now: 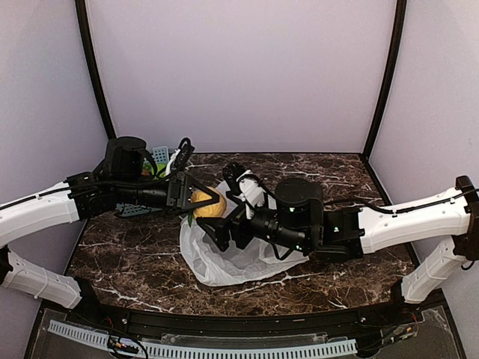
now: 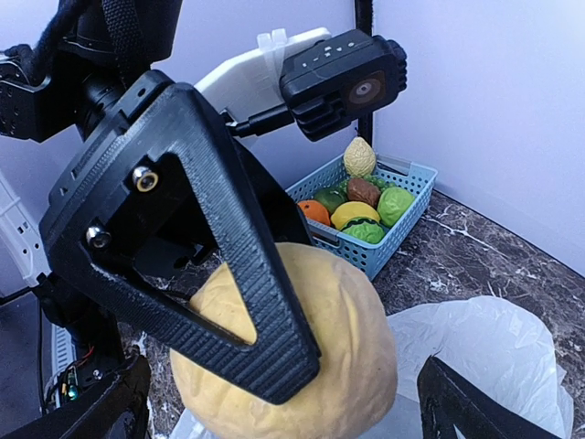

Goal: Untie the knot of the plastic bag and take out the fruit
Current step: Pass from the right arm to the left, then place the fake fruit in the bin.

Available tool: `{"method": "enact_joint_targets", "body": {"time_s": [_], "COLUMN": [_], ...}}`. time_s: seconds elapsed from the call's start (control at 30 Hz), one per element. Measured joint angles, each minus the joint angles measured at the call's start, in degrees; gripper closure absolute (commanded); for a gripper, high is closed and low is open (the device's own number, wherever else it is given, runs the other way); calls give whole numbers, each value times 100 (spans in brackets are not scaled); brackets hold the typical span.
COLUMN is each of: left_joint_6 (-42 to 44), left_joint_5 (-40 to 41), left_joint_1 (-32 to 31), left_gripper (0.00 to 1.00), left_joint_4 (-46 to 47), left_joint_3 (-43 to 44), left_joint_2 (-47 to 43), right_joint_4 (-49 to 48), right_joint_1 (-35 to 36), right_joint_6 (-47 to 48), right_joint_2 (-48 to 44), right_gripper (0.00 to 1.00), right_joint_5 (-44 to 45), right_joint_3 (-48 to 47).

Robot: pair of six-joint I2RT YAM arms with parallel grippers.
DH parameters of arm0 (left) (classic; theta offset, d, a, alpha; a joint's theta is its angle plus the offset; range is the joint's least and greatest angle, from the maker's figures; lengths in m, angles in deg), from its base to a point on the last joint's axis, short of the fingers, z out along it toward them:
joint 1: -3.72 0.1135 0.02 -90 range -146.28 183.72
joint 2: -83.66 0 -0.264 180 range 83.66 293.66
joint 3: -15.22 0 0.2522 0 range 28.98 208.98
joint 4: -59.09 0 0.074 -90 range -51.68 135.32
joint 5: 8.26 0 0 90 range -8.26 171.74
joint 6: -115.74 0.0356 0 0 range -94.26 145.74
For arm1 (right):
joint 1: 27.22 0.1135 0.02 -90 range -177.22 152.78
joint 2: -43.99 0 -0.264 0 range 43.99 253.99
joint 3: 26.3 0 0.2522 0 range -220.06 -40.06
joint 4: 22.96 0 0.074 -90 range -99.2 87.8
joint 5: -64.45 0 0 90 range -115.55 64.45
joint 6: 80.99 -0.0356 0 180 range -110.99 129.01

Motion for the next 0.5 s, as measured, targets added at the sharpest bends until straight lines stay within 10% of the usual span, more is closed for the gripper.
{"method": "enact_joint_targets", "body": {"time_s": [0.5], "left_joint_6": [1635], "left_joint_5": [586], "left_joint_1": [1886], "left_gripper": [69], "left_joint_4": [-1941], "left_joint_3": [664], "left_joint_2": [-87], "right_joint_4": [63], "right_joint_1": [28], "right_joint_6": [-232], "right_joint_2": [-841], "right_gripper": [1], "right_joint_5": [697], "right_joint_3": [476]}}
